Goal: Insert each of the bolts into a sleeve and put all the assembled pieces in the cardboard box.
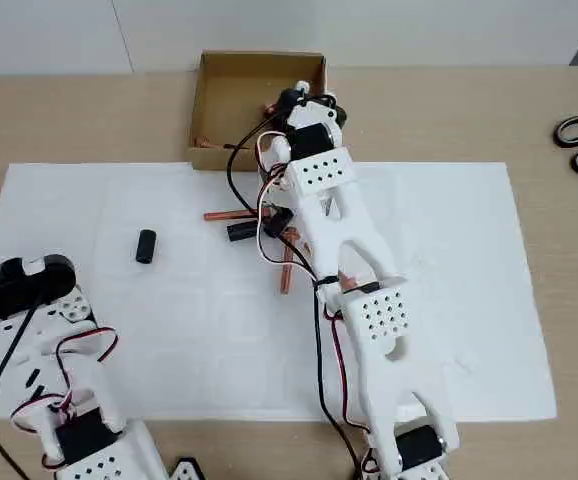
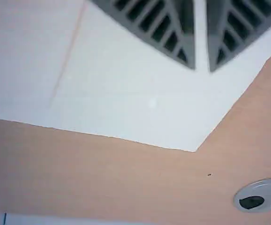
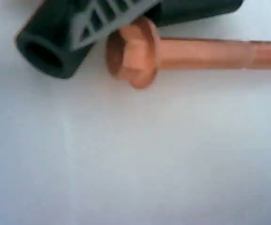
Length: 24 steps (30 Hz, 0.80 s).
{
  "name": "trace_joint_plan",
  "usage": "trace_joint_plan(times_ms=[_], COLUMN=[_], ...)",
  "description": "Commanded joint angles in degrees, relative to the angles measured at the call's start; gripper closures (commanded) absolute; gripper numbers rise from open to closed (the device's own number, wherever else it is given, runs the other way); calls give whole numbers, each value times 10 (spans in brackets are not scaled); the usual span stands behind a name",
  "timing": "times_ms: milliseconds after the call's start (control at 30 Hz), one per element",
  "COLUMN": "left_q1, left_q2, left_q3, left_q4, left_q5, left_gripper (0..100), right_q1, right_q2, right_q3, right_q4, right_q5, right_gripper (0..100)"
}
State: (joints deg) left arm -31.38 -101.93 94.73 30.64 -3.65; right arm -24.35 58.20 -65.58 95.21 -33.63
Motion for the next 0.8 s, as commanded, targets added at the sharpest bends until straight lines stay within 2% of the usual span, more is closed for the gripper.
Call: trace_joint_plan(times_ms=[0, 267, 500, 767], left_q1=[12, 78, 76, 76], left_q2=[2, 2, 2, 2], left_q3=[-29, -30, -30, -29], left_q4=[1, 1, 1, 2], left_q5=[3, 0, 0, 0], left_gripper=[994, 994, 994, 994], right_q1=[-1, -2, -4, -38], right_q2=[-4, -6, -1, 0], right_q3=[2, -3, -90, -96], right_q4=[3, -5, -7, -3], right_q5=[-4, -4, -1, 0], right_gripper=[804, 804, 804, 804])
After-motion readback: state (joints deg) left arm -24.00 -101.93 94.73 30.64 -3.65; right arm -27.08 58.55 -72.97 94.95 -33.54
